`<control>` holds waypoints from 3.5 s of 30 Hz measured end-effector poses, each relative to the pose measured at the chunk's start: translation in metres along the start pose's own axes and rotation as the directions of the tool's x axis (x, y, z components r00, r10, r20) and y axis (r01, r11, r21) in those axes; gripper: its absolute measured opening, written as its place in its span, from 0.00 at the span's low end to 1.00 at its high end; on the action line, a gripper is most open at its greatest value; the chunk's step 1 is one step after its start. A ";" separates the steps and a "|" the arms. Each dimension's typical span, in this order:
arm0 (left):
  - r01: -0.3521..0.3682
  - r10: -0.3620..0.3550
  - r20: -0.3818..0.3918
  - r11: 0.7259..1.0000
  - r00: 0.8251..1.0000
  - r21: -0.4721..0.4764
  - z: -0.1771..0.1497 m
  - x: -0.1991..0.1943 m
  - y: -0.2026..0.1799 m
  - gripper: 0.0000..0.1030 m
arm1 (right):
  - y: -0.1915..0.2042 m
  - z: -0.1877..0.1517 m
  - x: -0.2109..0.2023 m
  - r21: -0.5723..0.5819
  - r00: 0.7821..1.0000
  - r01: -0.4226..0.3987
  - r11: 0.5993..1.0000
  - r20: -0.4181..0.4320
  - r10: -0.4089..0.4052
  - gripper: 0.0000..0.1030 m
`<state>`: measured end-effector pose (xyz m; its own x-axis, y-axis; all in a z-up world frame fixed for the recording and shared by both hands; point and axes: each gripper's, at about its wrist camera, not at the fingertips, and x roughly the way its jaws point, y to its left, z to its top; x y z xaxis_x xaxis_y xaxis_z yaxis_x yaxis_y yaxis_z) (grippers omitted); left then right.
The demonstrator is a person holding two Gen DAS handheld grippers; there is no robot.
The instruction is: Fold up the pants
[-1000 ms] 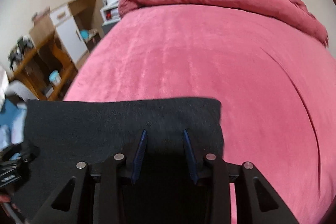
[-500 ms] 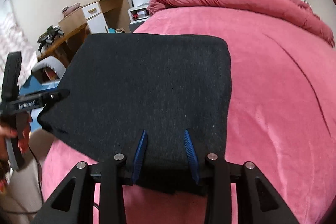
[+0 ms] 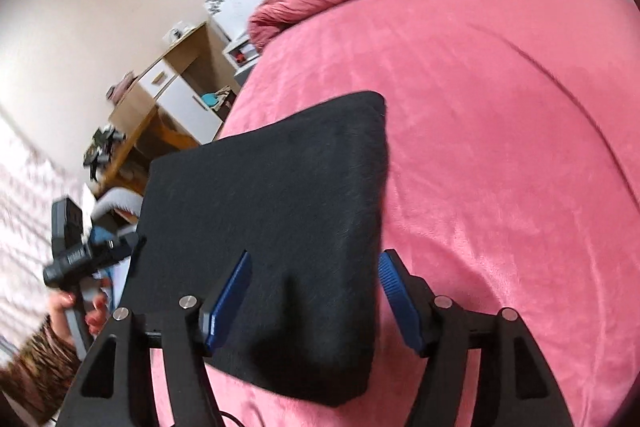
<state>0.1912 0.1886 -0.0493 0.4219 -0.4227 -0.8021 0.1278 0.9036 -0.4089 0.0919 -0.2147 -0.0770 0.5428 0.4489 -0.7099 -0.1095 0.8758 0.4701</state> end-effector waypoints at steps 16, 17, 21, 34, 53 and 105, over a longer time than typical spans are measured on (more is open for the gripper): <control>0.110 -0.105 -0.095 0.993 0.990 0.052 0.020 0.036 0.008 1.00 | -0.035 0.011 0.059 0.168 0.977 -0.139 0.976 -0.140 0.163 0.67; 0.122 -0.116 -0.105 0.991 0.988 0.050 0.021 0.040 0.010 1.00 | -0.037 0.013 0.061 0.175 0.973 -0.155 0.972 -0.142 0.181 0.67; 0.197 -0.197 -0.175 0.980 0.965 -0.021 0.024 0.062 0.019 1.00 | -0.042 0.020 0.075 0.213 0.939 -0.260 0.942 -0.172 0.298 0.69; 0.142 -0.126 -0.108 0.977 0.986 0.158 0.012 0.060 -0.017 0.79 | 0.003 0.042 0.106 0.058 0.944 -0.243 0.968 -0.213 0.250 0.47; 0.224 -0.229 0.008 0.959 0.973 0.174 0.041 0.067 -0.126 0.54 | 0.049 0.081 -0.030 -0.354 0.967 -0.195 0.915 0.085 0.239 0.28; -0.023 0.013 0.087 0.992 0.996 0.123 0.154 0.198 -0.214 0.89 | -0.137 0.177 0.038 -0.007 0.887 0.431 0.902 0.188 -0.423 0.47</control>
<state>0.3852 -0.0779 -0.0533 0.4997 -0.4034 -0.7665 0.2275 0.9150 -0.3332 0.2747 -0.3495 -0.0754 0.6840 -0.0055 -0.7295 0.1299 0.9849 0.1143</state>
